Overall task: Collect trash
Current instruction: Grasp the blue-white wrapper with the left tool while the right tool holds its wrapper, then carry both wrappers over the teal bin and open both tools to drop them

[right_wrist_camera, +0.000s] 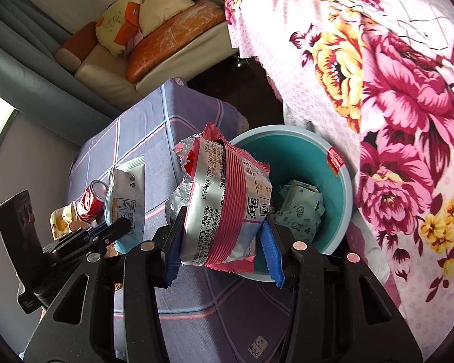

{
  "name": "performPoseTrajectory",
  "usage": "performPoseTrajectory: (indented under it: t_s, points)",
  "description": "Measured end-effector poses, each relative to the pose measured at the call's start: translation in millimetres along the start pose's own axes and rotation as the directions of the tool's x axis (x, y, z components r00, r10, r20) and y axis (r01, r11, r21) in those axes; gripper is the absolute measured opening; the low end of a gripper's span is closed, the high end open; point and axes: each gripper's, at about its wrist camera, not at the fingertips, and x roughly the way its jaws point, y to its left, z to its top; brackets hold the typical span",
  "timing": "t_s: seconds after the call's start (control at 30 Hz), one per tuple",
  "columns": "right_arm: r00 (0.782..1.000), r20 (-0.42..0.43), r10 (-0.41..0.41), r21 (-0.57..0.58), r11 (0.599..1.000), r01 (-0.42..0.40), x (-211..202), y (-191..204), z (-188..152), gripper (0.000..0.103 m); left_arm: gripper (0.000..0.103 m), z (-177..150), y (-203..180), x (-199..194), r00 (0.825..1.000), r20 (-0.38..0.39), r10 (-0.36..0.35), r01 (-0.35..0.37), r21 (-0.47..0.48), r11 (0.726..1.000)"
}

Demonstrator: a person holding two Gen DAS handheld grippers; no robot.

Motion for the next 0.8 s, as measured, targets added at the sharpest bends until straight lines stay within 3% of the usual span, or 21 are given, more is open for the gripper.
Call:
performPoseTrajectory:
  t_s: [0.3,0.8]
  points:
    - [0.999,0.044,0.001,0.039,0.999,-0.003,-27,-24,-8,0.044,0.016,-1,-49,0,0.999,-0.001,-0.043,0.042,0.072,0.996]
    - [0.997,0.057,-0.053,0.053,0.997,0.05,-38,-44,-4,0.044,0.018,9,-72,24,0.995,-0.032,-0.092,0.093,0.058,0.994]
